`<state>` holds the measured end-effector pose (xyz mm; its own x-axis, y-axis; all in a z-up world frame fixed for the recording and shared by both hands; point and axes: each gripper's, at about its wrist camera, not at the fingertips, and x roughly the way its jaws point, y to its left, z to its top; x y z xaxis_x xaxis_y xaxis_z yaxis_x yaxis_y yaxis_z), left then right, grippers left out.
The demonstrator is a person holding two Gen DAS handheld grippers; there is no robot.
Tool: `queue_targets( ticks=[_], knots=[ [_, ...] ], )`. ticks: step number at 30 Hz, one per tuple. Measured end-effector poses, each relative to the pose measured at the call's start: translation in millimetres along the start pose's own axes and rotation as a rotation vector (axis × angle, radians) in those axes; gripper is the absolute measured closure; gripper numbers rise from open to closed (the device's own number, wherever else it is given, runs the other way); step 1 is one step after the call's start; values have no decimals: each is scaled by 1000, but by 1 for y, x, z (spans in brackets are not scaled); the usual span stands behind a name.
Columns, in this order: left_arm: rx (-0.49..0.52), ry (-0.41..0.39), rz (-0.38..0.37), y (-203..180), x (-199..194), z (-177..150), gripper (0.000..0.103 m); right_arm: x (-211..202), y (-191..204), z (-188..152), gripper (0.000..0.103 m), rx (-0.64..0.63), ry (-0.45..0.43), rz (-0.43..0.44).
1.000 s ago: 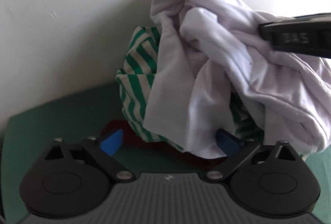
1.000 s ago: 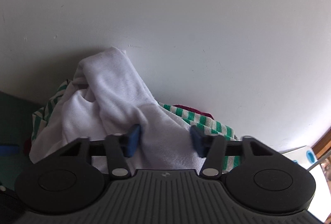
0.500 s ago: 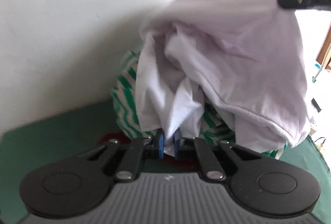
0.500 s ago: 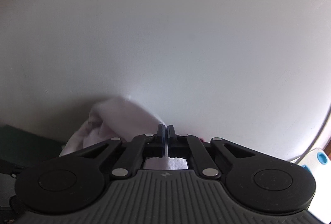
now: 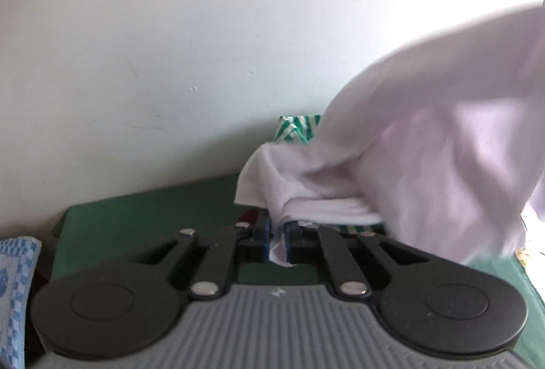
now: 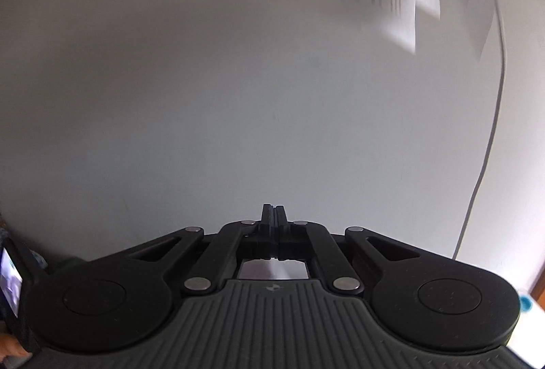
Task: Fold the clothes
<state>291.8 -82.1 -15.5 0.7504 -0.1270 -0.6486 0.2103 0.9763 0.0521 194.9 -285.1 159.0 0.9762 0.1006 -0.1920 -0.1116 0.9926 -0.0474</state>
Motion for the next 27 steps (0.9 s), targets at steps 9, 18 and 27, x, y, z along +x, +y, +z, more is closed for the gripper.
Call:
queue_targets(
  ticks=[9, 18, 27],
  knots=[
    [-5, -175, -8, -3, -94, -8, 103, -38, 31, -46, 28, -89, 207, 69],
    [37, 5, -17, 5, -76, -83, 89, 63, 95, -246, 21, -297, 469, 20],
    [-1, 182, -29, 5, -11, -147, 62, 113, 128, -276, 100, -452, 520, -20]
  ],
)
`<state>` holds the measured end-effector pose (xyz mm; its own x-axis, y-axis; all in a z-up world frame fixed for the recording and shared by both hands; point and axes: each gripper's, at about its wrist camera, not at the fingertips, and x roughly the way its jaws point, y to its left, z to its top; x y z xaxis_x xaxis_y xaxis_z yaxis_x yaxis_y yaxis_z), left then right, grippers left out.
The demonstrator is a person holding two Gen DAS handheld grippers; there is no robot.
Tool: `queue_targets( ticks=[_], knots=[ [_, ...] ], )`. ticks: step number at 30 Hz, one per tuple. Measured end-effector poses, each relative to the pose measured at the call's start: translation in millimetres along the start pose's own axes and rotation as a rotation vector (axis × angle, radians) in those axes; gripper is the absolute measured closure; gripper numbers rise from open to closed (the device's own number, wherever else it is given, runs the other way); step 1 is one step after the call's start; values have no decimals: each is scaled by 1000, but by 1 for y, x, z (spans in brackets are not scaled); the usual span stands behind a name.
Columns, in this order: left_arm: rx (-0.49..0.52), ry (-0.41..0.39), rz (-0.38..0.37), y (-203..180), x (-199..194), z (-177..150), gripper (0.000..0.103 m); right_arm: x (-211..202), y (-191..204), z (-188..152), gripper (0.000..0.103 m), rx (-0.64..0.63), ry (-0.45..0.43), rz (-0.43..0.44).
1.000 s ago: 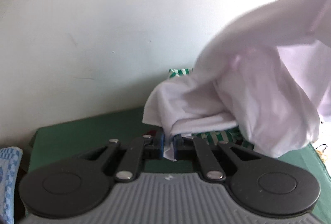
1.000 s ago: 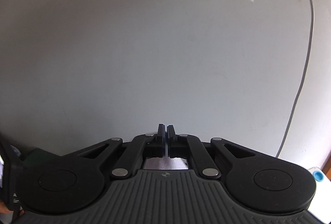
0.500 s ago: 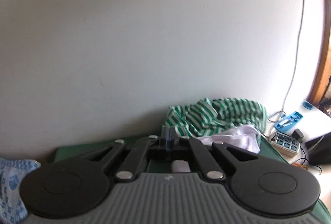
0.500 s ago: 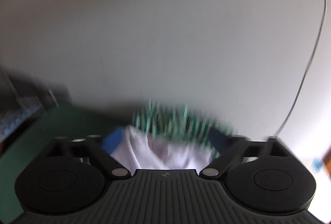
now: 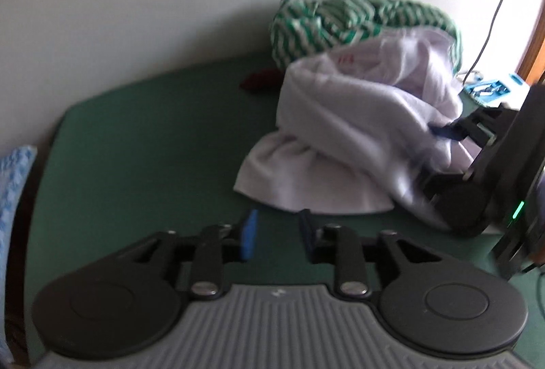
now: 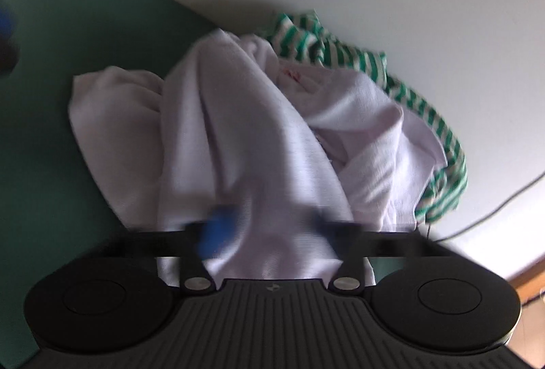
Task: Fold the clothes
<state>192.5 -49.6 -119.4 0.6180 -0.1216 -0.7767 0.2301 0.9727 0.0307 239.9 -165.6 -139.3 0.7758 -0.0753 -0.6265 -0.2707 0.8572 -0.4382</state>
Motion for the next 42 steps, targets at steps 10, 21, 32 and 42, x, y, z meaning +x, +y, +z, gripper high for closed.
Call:
queue_targets(
  ticks=[10, 21, 32, 42],
  knots=[
    [-60, -47, -202, -7, 22, 34, 29, -111, -123, 61, 101, 322, -276, 101],
    [3, -57, -323, -16, 17, 31, 12, -210, -114, -25, 101, 282, -159, 506],
    [254, -33, -273, -94, 39, 24, 4, -250, -48, -79, 96, 162, 143, 817],
    [379, -22, -82, -104, 96, 70, 4, -94, -141, -50, 45, 532, 82, 166]
  ],
)
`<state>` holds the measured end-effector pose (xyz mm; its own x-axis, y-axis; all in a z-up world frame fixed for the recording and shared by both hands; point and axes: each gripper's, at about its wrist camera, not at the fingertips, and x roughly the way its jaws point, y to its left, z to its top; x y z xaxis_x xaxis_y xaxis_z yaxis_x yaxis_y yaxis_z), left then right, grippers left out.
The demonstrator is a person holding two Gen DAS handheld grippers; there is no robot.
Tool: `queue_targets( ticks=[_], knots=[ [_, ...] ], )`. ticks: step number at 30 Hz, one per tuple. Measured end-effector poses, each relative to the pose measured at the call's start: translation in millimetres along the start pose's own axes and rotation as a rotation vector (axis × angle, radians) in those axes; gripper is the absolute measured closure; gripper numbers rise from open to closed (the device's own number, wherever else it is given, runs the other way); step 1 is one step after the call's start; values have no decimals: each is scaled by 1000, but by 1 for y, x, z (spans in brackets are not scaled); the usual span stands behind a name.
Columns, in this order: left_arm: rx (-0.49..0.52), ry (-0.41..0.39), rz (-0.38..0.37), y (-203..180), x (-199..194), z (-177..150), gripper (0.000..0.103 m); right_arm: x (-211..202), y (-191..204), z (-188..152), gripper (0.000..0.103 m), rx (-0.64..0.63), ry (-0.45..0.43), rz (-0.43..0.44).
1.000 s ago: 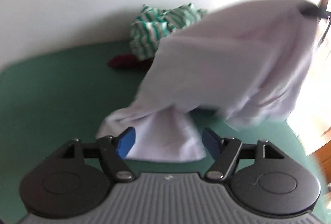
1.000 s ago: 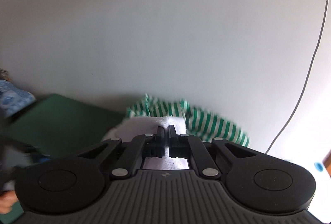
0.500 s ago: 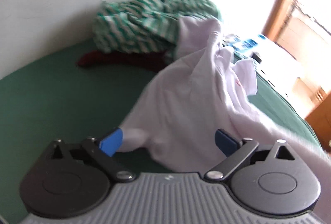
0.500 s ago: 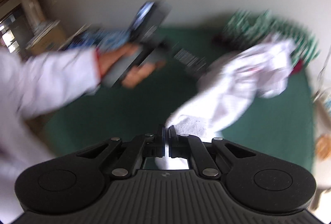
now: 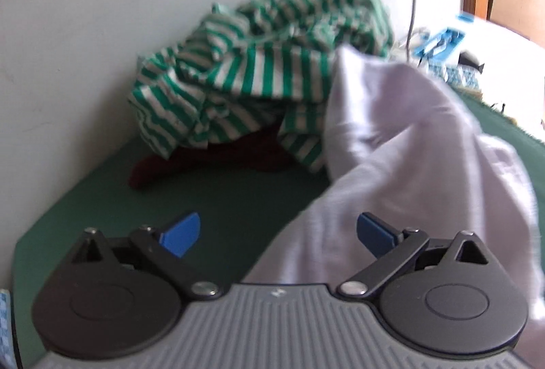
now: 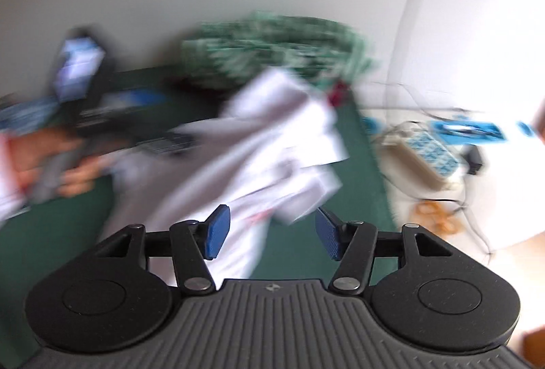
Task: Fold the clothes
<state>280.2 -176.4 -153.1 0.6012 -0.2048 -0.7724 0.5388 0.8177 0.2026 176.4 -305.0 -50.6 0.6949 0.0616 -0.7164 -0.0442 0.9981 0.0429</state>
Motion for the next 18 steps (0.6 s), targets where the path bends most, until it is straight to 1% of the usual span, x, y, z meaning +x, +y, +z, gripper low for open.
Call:
queue_targets(
  ticks=[2, 3, 5, 6, 7, 8, 9, 10, 11, 12, 13, 16, 18],
  knots=[
    [3, 43, -50, 1, 12, -1, 6, 33, -9, 5, 45, 32, 8, -31],
    [19, 56, -54, -3, 17, -1, 5, 48, -12, 7, 45, 50, 18, -46],
    [42, 65, -50, -12, 23, -3, 5, 74, -21, -3, 46, 88, 55, -67],
    [38, 61, -49, -15, 25, -5, 5, 83, -27, -7, 47, 110, 71, -62],
    [35, 57, -47, -19, 27, -7, 9, 88, -32, -8, 47, 133, 84, -42],
    [22, 53, -61, -20, 25, -8, 13, 93, -35, -9, 49, 154, 98, -19],
    [6, 50, -79, -21, 22, -8, 27, 98, -36, -10, 59, 174, 113, 6],
    [-9, 47, -98, -22, 19, -9, 49, 102, -37, -11, 69, 193, 128, 31],
    [-25, 44, -116, -23, 17, -10, 58, 107, -38, -12, 90, 212, 143, 56],
    [-21, 43, -112, -25, 13, -12, 73, 106, -38, -12, 97, 229, 145, 76],
    [-12, 42, -101, -27, 8, -13, 85, 101, -37, -11, 97, 245, 136, 90],
    [-15, 33, -67, -24, -9, -19, 88, 72, -37, 1, 97, 235, 68, 112],
    [-20, 21, -21, -20, -26, -21, 88, 44, -34, 10, 98, 213, 7, 127]
  ],
)
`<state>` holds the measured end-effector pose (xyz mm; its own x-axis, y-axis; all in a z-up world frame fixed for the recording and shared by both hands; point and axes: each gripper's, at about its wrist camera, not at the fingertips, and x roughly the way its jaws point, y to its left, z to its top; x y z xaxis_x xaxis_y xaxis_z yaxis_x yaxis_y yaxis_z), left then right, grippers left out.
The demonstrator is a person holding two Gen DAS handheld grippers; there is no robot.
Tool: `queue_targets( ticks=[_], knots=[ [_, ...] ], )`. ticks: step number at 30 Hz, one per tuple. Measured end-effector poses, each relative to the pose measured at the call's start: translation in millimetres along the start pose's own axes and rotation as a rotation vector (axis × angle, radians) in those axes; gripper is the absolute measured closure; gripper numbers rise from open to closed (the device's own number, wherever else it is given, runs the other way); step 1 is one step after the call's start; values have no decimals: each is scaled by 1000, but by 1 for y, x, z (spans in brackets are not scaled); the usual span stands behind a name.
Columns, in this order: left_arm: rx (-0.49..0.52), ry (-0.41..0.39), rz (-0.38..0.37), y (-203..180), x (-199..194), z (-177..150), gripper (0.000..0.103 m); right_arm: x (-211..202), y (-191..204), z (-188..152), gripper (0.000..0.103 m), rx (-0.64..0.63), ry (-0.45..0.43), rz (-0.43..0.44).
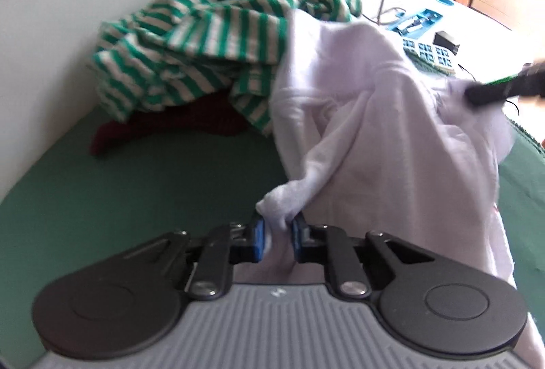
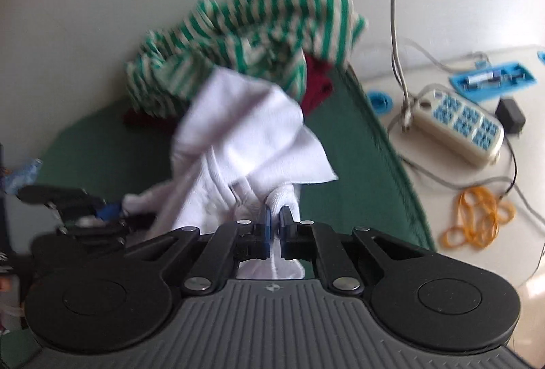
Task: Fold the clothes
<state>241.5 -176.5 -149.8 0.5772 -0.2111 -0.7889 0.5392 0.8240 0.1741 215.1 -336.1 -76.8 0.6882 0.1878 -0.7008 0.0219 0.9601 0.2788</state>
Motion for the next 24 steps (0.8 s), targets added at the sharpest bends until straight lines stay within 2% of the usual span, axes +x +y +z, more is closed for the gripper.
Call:
queue_targets(
  ticks=[3, 10, 15, 18, 24],
  knots=[
    [-14, -14, 90, 7, -26, -2, 88, -38, 19, 7, 98, -77, -87, 2],
    [-101, -83, 182, 41, -104, -24, 89, -124, 67, 11, 98, -144, -260, 62],
    [-153, -137, 227, 73, -174, -58, 89, -184, 105, 6, 98, -135, -377, 103],
    [-150, -173, 282, 92, -221, -81, 89, -218, 130, 0, 98, -135, -450, 124],
    [-177, -262, 355, 123, -307, -126, 89, -267, 183, -28, 98, -170, -567, 130]
  ],
)
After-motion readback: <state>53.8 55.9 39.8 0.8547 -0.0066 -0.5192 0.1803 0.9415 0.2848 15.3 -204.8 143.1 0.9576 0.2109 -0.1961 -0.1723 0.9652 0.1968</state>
